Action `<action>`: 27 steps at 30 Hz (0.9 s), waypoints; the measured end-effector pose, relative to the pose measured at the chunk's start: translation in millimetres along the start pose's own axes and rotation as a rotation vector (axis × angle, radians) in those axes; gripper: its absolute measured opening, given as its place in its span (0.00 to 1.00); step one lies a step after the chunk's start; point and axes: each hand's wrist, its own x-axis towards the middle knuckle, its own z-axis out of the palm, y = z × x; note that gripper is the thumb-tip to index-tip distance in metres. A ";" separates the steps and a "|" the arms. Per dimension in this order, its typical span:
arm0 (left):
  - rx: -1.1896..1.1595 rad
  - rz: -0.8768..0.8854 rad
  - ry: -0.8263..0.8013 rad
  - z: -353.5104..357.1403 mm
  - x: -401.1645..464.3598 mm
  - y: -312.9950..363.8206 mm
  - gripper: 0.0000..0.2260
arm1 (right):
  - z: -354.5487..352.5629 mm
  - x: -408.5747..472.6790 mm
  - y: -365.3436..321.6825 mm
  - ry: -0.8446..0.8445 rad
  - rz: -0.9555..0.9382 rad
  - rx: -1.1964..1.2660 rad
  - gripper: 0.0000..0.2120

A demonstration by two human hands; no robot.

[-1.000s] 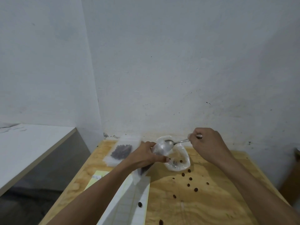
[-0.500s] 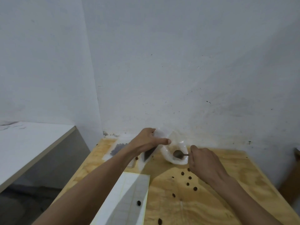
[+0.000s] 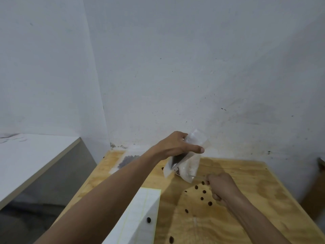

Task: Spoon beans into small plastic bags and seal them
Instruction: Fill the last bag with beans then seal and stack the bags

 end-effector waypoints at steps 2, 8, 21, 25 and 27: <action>0.016 -0.021 -0.002 -6.7 -5.2 -1.0 0.25 | -0.1 0.3 1.5 0.021 -0.044 0.004 0.07; 0.069 -0.005 0.009 -12.2 -23.1 -16.7 0.17 | 3.4 -1.4 -3.7 0.047 -0.120 -0.050 0.08; -0.009 -0.173 0.032 29.3 -14.5 -46.6 0.21 | 34.4 -4.7 -12.3 0.114 -0.276 -0.360 0.18; -0.036 -0.226 0.099 25.4 -13.4 -54.3 0.23 | 30.5 -7.3 -7.4 0.064 -0.255 -0.270 0.15; -0.083 -0.227 0.096 17.9 -16.8 -60.1 0.30 | 28.3 -7.5 -6.5 0.028 -0.220 -0.192 0.13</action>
